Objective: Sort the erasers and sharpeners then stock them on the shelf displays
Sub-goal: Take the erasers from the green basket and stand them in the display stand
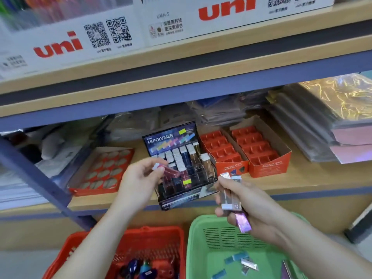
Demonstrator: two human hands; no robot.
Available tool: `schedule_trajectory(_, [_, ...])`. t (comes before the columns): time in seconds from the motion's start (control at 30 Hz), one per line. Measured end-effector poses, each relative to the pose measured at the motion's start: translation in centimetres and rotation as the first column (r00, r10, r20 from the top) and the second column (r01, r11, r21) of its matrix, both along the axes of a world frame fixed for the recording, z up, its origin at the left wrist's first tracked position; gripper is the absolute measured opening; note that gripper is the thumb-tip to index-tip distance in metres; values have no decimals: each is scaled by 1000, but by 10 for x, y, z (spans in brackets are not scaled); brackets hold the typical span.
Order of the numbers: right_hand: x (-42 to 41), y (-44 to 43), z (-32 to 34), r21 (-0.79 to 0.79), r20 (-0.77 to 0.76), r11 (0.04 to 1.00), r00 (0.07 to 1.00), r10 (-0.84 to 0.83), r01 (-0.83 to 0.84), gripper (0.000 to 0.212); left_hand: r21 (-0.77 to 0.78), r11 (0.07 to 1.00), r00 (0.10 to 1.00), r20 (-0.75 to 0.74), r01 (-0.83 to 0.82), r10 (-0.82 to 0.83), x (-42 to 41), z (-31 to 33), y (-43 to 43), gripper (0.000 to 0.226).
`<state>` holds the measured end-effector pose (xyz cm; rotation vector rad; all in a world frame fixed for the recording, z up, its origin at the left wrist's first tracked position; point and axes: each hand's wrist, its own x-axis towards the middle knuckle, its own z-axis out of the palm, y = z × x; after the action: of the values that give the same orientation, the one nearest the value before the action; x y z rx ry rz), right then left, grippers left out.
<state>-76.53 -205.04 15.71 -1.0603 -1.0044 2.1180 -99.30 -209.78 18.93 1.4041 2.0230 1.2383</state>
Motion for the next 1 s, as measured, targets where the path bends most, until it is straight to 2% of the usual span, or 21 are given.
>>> schedule_trajectory(0.07, [-1, 1, 0, -21, -15, 1000, 1000, -14, 14, 16, -30, 999, 982, -187, -19, 13, -15, 3, 10, 20])
schedule_trajectory(0.23, [-3, 1, 1, -42, -40, 998, 998, -41, 40, 21, -113, 994, 876, -479, 2, -56, -24, -9, 25, 15])
schedule_trajectory(0.4, [-6, 0, 2, -42, -59, 998, 998, -37, 35, 28, -99, 995, 822, -568, -25, -36, -24, -15, 32, 28])
schedule_trajectory(0.53, [-6, 1, 3, -89, -115, 996, 993, -24, 13, 27, -35, 998, 740, -670, 54, -64, -20, -24, 33, 24])
schedule_trajectory(0.63, [-5, 0, 6, -106, -141, 994, 990, -10, -5, 28, -26, 999, 771, -635, 30, -39, -20, -28, 33, 26])
schedule_trajectory(0.8, [-3, -3, 13, -97, -145, 995, 989, 0, -14, 15, -56, 998, 807, -589, -3, -31, -19, -27, 35, 35])
schedule_trajectory(0.9, [-4, -4, 12, -33, -113, 999, 994, -9, 5, 20, 0, 999, 826, -564, -35, 28, -7, -17, 28, 23])
schedule_trajectory(0.93, [-4, -5, 12, -3, -87, 1000, 996, -8, 8, 20, 16, 1000, 871, -492, -15, 21, 3, -12, 22, 14])
schedule_trajectory(1.0, [-6, -6, 11, 61, -27, 998, 1000, 1, 0, 20, -17, 995, 977, -189, 100, -101, 29, -3, 9, 9])
